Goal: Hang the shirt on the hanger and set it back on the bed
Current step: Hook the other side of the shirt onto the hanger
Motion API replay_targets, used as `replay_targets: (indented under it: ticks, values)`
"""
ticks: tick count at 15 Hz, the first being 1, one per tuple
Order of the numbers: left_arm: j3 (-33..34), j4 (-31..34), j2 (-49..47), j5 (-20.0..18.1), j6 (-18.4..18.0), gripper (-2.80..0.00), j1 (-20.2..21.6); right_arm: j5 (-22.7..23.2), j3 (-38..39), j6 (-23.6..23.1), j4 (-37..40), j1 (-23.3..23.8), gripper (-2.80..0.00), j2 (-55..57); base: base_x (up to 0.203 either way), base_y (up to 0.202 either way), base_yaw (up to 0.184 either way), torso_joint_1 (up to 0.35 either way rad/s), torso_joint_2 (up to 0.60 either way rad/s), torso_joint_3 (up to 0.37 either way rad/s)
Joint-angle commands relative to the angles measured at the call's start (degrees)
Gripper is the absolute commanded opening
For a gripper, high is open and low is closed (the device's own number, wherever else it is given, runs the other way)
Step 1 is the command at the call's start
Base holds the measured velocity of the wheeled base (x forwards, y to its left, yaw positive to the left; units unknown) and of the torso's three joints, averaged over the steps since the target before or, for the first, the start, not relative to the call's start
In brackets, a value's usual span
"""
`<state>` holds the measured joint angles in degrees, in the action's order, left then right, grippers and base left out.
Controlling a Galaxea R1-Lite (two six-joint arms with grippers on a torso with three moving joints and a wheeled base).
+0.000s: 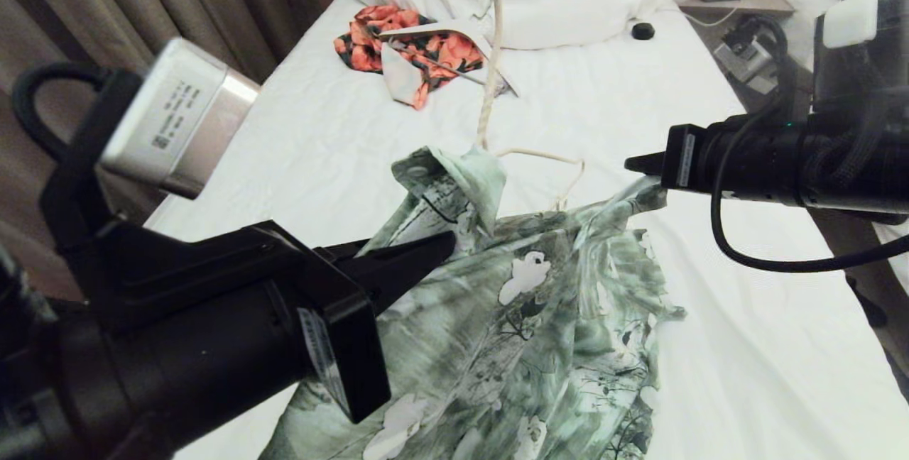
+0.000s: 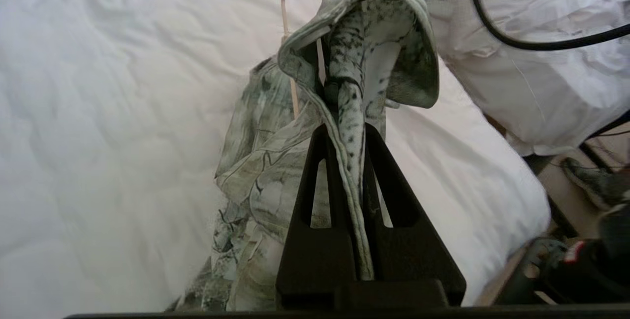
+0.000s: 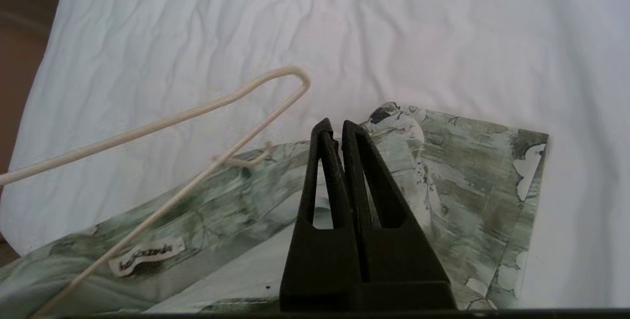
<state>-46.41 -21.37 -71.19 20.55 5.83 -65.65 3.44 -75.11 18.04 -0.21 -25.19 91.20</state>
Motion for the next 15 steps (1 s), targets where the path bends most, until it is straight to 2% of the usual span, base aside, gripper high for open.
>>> replay_targets:
  ticks: [1,6,9,15]
  values:
    - [0.11,0.01,1.17,0.1,0.24,-2.8,-0.28,-0.01,-0.32,0.06,-0.06,0.4,-2.8,1.02,0.0,0.0,0.0,0.0,0.0,0.0]
    - [0.22,0.66,0.79,0.19,0.52,-2.8,-4.54,-0.1,-1.97,-0.02,-0.06,0.49,-2.8,1.35,0.0,0.0,0.0,0.0,0.0,0.0]
    - [-0.17,4.21,1.06,0.19,3.25,-2.8,-7.77,-0.1,-1.97,-0.11,-0.06,0.76,-2.8,1.17,0.0,0.0,0.0,0.0,0.0,0.0]
    - [-1.1,4.36,-1.36,0.11,3.5,-2.8,-9.53,0.03,-2.32,-1.66,-0.06,-0.77,-2.8,0.06,0.0,0.0,0.0,0.0,0.0,0.0]
